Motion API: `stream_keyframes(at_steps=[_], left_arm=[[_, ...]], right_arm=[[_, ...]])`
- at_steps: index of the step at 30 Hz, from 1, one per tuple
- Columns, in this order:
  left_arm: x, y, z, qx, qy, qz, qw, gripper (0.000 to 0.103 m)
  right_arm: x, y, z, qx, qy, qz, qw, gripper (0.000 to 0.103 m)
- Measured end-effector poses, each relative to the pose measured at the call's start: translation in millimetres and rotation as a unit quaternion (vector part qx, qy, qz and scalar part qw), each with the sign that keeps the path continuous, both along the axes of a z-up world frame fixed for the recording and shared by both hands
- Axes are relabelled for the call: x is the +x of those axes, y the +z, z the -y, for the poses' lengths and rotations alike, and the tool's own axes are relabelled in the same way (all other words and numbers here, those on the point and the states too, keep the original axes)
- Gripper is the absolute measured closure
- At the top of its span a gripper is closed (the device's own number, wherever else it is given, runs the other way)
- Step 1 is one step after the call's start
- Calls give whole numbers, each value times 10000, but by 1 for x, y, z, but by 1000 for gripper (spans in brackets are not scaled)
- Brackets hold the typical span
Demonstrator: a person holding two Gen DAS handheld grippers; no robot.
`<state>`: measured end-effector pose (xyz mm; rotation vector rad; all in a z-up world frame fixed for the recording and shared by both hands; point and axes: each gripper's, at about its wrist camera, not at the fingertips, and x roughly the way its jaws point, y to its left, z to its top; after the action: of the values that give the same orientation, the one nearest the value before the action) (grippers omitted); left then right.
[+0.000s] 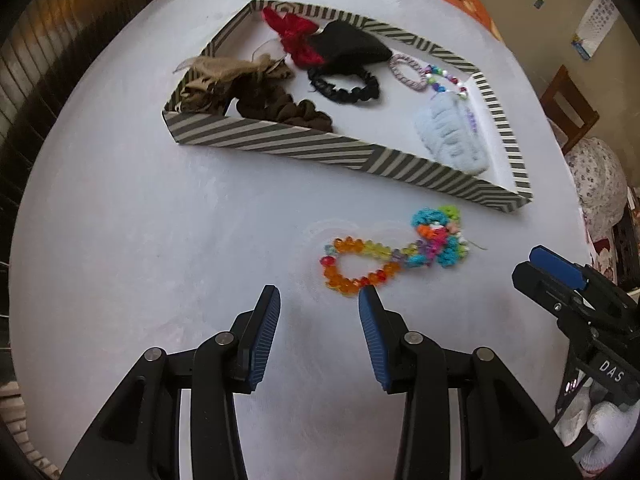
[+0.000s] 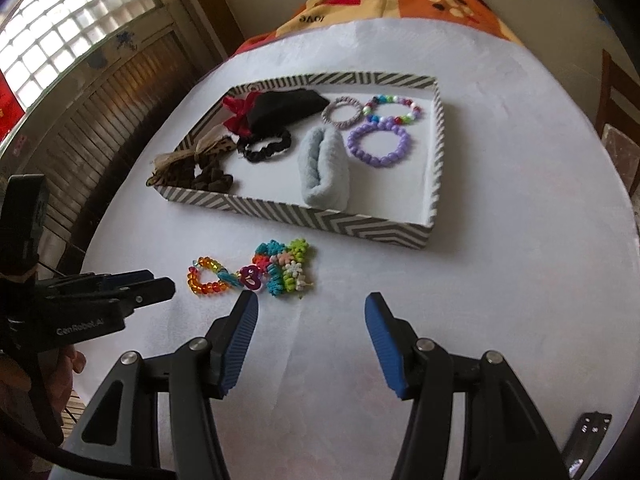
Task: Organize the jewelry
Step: 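Grasp orange crystal bracelet with left gripper while right grasps flower-bead strand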
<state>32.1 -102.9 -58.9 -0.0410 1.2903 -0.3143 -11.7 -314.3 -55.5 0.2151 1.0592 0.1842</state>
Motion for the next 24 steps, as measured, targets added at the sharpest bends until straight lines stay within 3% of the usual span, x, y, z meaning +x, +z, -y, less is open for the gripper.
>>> stream_keyframes(at_steps=[5, 9, 12, 21, 22, 23, 24], left_arm=[[8, -8, 5, 126, -64, 38, 9999, 85], [11, -12, 10, 198, -150, 68, 9997, 85], [13, -17, 15, 286, -255, 58, 9992, 85], [14, -19, 19, 371, -408, 188, 9983, 85], [14, -19, 19, 362, -415, 213, 9983, 88], [14, -19, 18, 360, -448, 259, 9980, 101], [15, -20, 19, 368, -478, 267, 9978, 103]], right_arm=[[17, -15, -13, -74, 188, -101, 9997, 46], [28, -25, -22, -150, 278, -172, 9994, 55], [35, -32, -28, -224, 349, -247, 9988, 67], [41, -37, -32, -75, 449, -242, 9987, 78], [40, -36, -32, -65, 451, -219, 9987, 82], [40, -34, -31, -21, 437, -194, 9989, 87], [39, -32, -30, 17, 418, -176, 9990, 91]])
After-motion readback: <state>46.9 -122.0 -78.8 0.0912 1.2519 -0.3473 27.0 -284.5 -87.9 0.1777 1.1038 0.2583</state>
